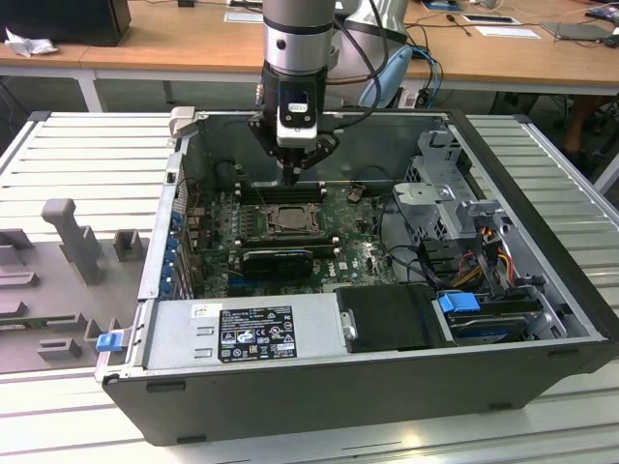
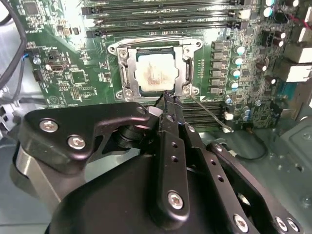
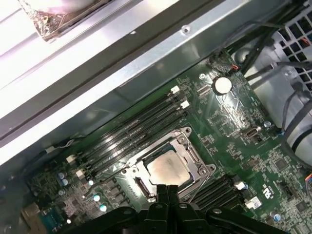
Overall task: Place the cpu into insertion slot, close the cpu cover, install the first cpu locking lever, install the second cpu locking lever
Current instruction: 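Install the first cpu locking lever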
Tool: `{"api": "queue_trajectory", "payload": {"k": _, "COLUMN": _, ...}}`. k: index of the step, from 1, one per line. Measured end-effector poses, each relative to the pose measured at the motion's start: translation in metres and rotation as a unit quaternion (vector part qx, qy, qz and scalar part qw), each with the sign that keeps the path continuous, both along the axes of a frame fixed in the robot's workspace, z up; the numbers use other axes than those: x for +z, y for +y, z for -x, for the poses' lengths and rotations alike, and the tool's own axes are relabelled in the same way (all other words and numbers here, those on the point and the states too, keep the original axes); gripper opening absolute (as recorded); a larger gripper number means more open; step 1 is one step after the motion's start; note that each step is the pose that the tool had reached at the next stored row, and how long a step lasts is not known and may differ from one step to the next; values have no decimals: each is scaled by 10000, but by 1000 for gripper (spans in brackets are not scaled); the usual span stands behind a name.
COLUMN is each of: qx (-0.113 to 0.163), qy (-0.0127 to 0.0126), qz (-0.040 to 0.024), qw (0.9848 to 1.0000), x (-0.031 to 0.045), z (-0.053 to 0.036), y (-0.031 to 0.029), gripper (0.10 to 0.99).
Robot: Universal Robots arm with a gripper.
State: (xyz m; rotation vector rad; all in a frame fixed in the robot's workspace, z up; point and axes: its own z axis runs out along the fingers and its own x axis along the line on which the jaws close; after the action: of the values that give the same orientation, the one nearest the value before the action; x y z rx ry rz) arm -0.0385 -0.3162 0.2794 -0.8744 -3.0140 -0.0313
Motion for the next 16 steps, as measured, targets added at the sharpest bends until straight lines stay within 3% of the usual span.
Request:
{"api": "queue_trajectory", "payload": {"k": 5, "qx": 500, "qy": 0, "qz": 0, "qw": 9987, "x": 0, "z": 0, "y": 0, "gripper": 106}}
{"api": "queue_trajectory", "payload": {"k": 8, "qx": 803, "qy": 0, "qz": 0, "qw": 9968, "x": 0, "z": 0, "y": 0, "gripper": 106}}
{"api": "queue_trajectory", "payload": {"k": 10, "qx": 1118, "qy": 0, "qz": 0, "qw": 9937, "x": 0, "z": 0, "y": 0, "gripper": 106}}
{"api": "queue_trajectory", "payload": {"k": 12, "qx": 1516, "qy": -3, "qz": 1, "qw": 9884, "x": 0, "z": 0, "y": 0, "gripper": 106}}
{"api": "queue_trajectory", "payload": {"k": 13, "qx": 1594, "qy": -10, "qz": 1, "qw": 9872, "x": 0, "z": 0, "y": 0, "gripper": 106}}
{"api": "queue_trajectory", "payload": {"k": 14, "qx": 1670, "qy": -27, "qz": 3, "qw": 9860, "x": -1, "z": 0, "y": 0, "gripper": 106}}
{"api": "queue_trajectory", "payload": {"k": 16, "qx": 1893, "qy": -92, "qz": 15, "qw": 9819, "x": 0, "z": 0, "y": 0, "gripper": 106}}
